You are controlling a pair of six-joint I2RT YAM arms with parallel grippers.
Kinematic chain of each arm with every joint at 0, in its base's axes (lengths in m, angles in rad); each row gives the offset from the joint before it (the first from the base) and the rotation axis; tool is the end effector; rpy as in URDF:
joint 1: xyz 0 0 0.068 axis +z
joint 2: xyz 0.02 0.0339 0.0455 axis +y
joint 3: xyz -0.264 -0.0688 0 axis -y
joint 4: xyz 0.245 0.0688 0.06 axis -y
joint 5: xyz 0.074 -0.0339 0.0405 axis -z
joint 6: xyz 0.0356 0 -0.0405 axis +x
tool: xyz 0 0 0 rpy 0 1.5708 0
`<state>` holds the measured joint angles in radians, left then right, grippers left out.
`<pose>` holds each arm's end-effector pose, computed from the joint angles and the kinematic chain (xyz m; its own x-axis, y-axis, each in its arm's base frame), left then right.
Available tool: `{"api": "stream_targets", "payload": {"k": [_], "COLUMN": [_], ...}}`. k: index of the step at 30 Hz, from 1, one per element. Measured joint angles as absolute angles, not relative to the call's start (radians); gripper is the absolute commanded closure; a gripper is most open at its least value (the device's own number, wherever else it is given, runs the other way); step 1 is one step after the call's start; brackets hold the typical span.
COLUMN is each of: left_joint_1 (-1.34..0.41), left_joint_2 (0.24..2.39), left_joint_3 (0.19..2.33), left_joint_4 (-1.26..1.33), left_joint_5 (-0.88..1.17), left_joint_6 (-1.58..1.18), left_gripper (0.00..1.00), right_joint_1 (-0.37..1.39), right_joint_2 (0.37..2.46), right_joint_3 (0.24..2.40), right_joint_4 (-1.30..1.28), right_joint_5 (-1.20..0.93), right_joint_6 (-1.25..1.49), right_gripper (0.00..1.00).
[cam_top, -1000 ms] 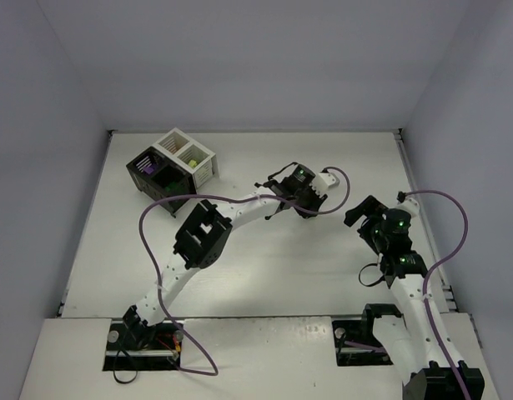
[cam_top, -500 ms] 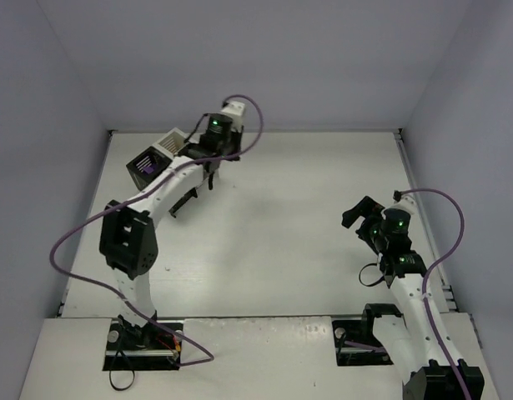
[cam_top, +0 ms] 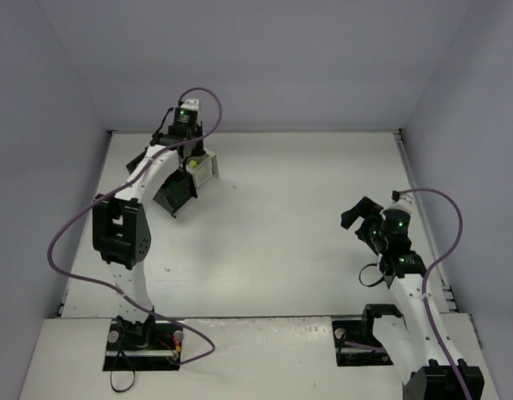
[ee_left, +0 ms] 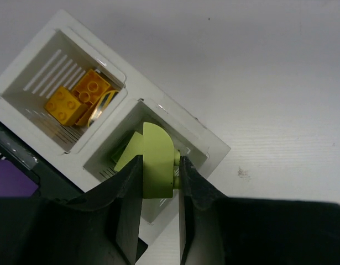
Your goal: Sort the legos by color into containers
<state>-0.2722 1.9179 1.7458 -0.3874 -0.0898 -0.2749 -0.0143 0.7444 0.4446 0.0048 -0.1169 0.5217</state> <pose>0.4384 -0.1190 0.3208 -0.5448 -0.1286 -0.8286 0.0485 0.9817 -0.1842 0.1823 0.0015 0.2455 -0.3006 0.4993 -0.8126 0.0604 0.8603 0.5062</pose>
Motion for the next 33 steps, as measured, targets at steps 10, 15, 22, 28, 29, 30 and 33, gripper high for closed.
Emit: {"api": "stream_targets", "payload": {"k": [10,15,22,28,29,30,33], "left_joint_1": [-0.263,-0.258,-0.259,-0.258,-0.258,-0.258,-0.258], "left_joint_2": [1.957,1.934,1.675,1.202,1.13,1.052,0.862], "left_joint_3": [1.746,1.746,1.685,1.519,1.493,1.467,1.384], "left_joint_4": [-0.441,-0.461,-0.523,-0.587,-0.602,-0.621,-0.673], "left_joint_5": [-0.103,-0.114,-0.138,-0.218,-0.232,-0.246,-0.284], "left_joint_6": [-0.307,-0.315,-0.323,-0.324,-0.324,-0.324,-0.329], "left_gripper": [0.41,0.37,0.32,0.22,0.2,0.18,0.15], "right_joint_1": [-0.014,-0.014,-0.014,-0.014,-0.014,-0.014,-0.014], "right_joint_2": [0.747,0.749,0.749,0.717,0.71,0.703,0.69], "right_joint_3": [0.445,0.445,0.472,0.604,0.624,0.64,0.667], "right_joint_4": [0.012,0.013,-0.012,-0.06,-0.067,-0.069,-0.072], "right_joint_5": [-0.12,-0.126,-0.139,-0.116,-0.112,-0.108,-0.096], "right_joint_6": [0.517,0.51,0.485,0.451,0.447,0.446,0.445], "right_gripper": [0.0,0.0,0.0,0.0,0.0,0.0,0.0]}}
